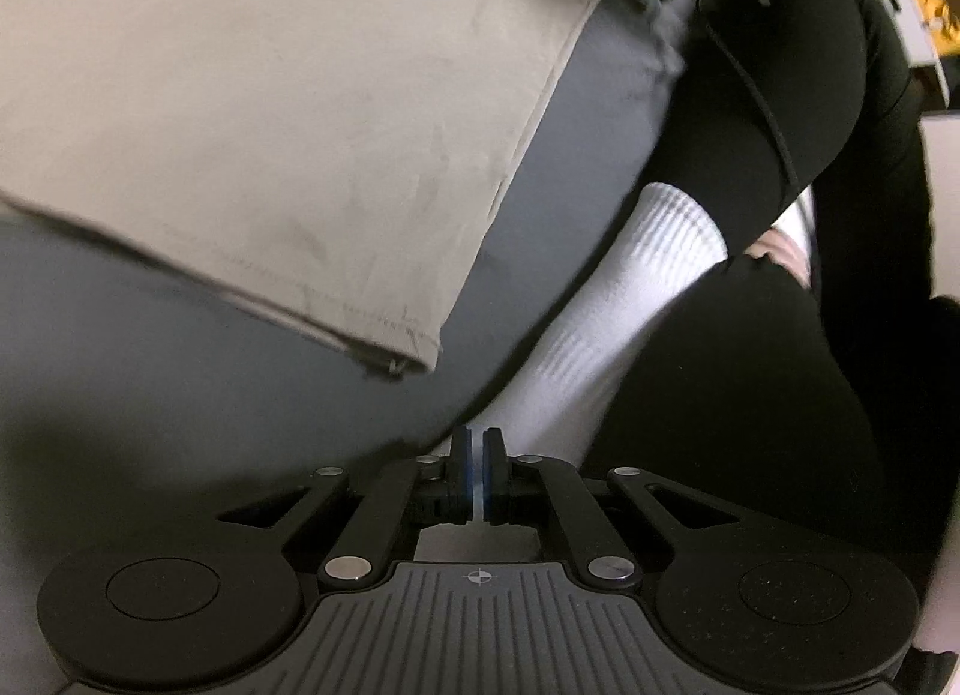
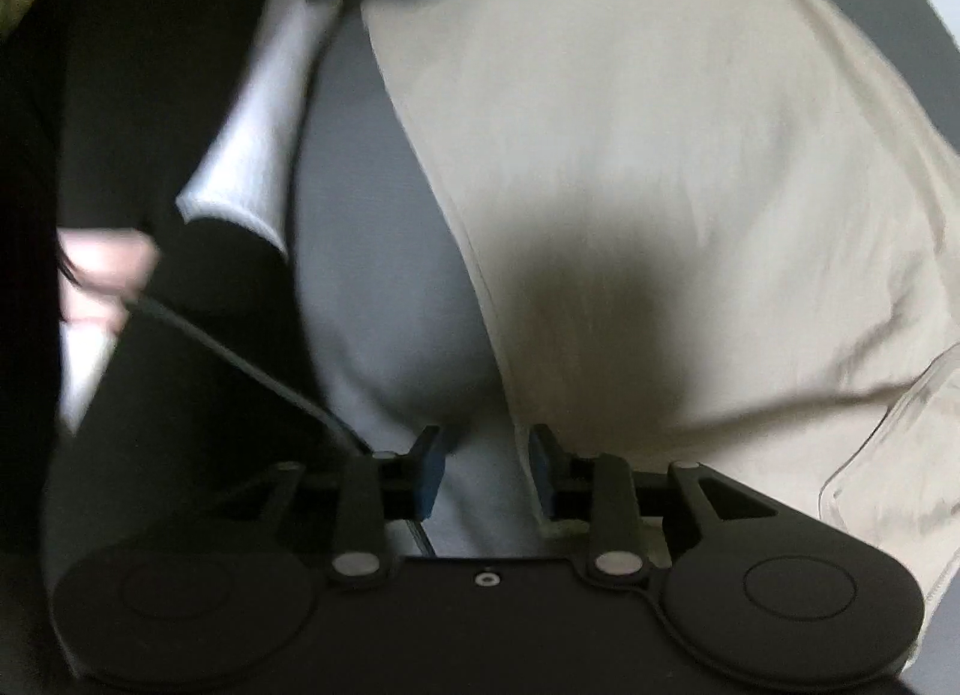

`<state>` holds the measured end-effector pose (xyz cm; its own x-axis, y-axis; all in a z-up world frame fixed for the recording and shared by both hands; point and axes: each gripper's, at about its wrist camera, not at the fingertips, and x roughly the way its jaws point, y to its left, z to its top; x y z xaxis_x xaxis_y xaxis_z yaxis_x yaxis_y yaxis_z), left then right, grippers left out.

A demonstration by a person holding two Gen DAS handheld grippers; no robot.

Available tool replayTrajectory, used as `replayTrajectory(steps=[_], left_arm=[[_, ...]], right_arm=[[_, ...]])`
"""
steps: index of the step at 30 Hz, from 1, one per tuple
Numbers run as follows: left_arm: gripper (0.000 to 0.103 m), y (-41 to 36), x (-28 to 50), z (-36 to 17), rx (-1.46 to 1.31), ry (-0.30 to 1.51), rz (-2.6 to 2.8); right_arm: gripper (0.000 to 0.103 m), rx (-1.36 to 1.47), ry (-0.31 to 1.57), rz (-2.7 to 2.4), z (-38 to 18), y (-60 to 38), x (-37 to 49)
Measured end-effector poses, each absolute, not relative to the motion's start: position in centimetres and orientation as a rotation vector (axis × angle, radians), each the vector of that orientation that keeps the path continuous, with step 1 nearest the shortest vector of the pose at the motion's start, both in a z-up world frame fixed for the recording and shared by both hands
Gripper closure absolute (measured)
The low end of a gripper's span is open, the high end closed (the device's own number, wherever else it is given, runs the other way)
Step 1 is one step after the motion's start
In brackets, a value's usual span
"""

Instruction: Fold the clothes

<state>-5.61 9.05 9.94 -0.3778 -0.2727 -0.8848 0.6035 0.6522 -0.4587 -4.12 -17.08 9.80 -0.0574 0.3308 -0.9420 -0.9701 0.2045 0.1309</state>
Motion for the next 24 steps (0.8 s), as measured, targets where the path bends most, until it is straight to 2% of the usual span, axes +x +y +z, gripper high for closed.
replayTrajectory(steps=[4, 9, 15, 19, 24], left_arm=[[0.1, 12.3, -4.0, 12.7, 0.158, 1.572, -0.859], [0.099, 18.5, 0.4, 15.4, -0.125, 1.224, -0.504], [0.099, 22.3, 4.5, 13.3, -0.405, 0.919, -0.034], [0.099, 23.0, 6.7, 10.4, -0.604, 0.856, 0.057], [0.099, 22.0, 8.1, 8.8, -0.555, 0.835, 0.101]], right_arm=[[0.064, -0.499, 0.988, 1.171, 12.5, -15.4, -3.9], [0.062, -0.357, 0.922, 1.123, 11.8, -9.2, -4.1], [0.062, -0.299, 0.955, 1.023, 8.7, -4.3, -3.4], [0.062, -0.224, 0.983, 1.04, 7.4, -3.9, -4.4], [0.061, -0.255, 1.022, 1.077, 6.3, -3.2, -6.8]])
